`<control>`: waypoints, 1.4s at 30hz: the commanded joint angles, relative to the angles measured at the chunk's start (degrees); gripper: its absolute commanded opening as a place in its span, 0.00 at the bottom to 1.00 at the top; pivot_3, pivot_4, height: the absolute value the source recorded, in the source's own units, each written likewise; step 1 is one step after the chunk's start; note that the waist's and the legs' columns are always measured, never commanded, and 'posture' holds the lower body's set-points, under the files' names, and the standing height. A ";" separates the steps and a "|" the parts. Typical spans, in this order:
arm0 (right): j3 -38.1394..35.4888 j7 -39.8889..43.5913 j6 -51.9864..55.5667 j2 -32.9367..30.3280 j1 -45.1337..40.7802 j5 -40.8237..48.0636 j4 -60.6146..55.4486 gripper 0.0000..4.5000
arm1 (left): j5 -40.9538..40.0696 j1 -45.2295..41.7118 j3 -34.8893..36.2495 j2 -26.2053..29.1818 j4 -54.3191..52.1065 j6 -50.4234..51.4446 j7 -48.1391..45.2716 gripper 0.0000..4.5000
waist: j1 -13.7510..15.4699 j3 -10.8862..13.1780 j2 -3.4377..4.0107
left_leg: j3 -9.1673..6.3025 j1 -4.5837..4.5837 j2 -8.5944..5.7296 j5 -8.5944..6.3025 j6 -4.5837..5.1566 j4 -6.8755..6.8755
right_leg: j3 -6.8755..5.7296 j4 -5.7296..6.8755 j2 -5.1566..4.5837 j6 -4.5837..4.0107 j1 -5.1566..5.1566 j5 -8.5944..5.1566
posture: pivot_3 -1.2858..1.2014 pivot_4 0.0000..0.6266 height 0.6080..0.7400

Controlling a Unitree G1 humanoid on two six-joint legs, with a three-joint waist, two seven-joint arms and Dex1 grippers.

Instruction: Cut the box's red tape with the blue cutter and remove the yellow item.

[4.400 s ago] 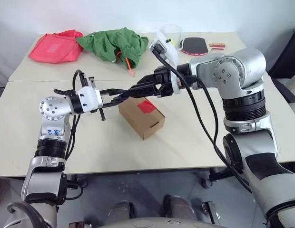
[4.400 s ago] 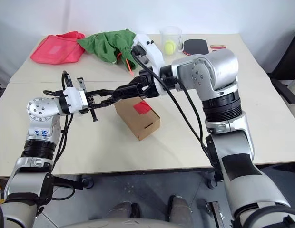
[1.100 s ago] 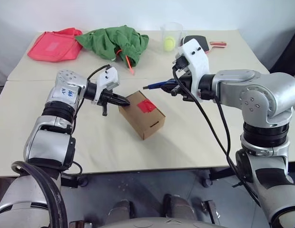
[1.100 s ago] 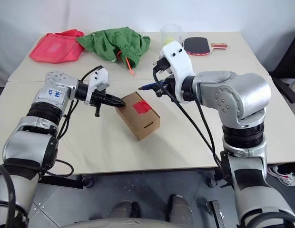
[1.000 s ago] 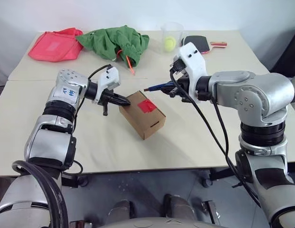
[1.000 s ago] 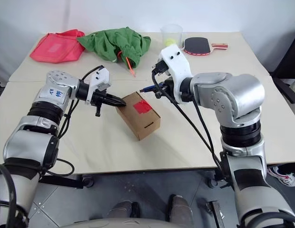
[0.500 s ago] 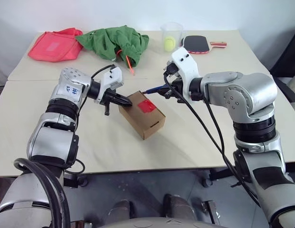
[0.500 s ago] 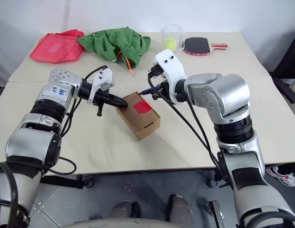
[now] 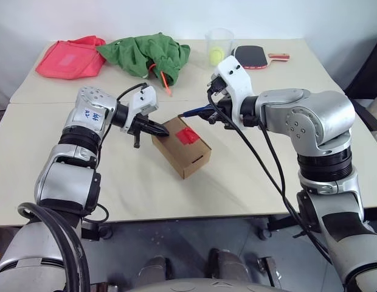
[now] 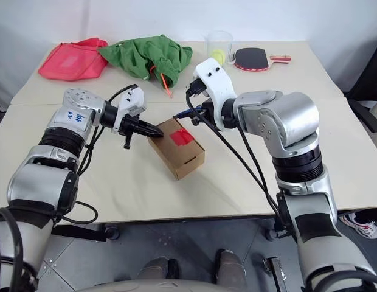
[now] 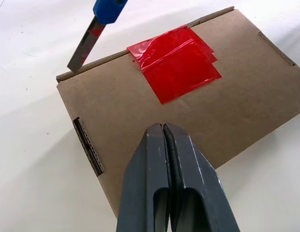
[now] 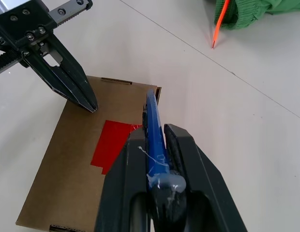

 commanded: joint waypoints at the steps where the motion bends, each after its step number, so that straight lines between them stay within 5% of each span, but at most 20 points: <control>1: -0.41 0.31 -1.11 -0.39 -0.14 -0.39 -2.18 0.04 | 1.63 0.02 -1.07 -0.53 0.58 0.27 -0.55 0.01 | 0.01 0.00 0.00 | 0.00 0.00 0.00 0.00 0.00 0.00 | 0.00 0.00 0.00 0.00 0.00 0.00 | 0.52 0.24 1.00; 24: 3.32 3.43 -0.83 -3.88 3.45 -1.09 -4.63 0.04 | 1.47 0.72 -0.98 0.05 -0.34 0.15 -1.17 0.01 | -0.01 0.00 -0.01 | -0.01 0.00 0.00 0.00 0.00 0.01 | 0.00 0.01 0.00 0.00 0.00 0.00 | 0.52 0.24 1.00; 42: 8.97 9.60 -0.75 -8.14 -3.34 -2.27 -0.95 0.04 | 7.12 0.48 -6.32 -0.47 -0.34 4.09 1.29 0.01 | 0.04 -0.05 -0.05 | 0.00 0.08 0.00 0.00 0.00 0.07 | 0.02 0.08 0.00 0.00 0.07 0.00 | 0.52 0.24 1.00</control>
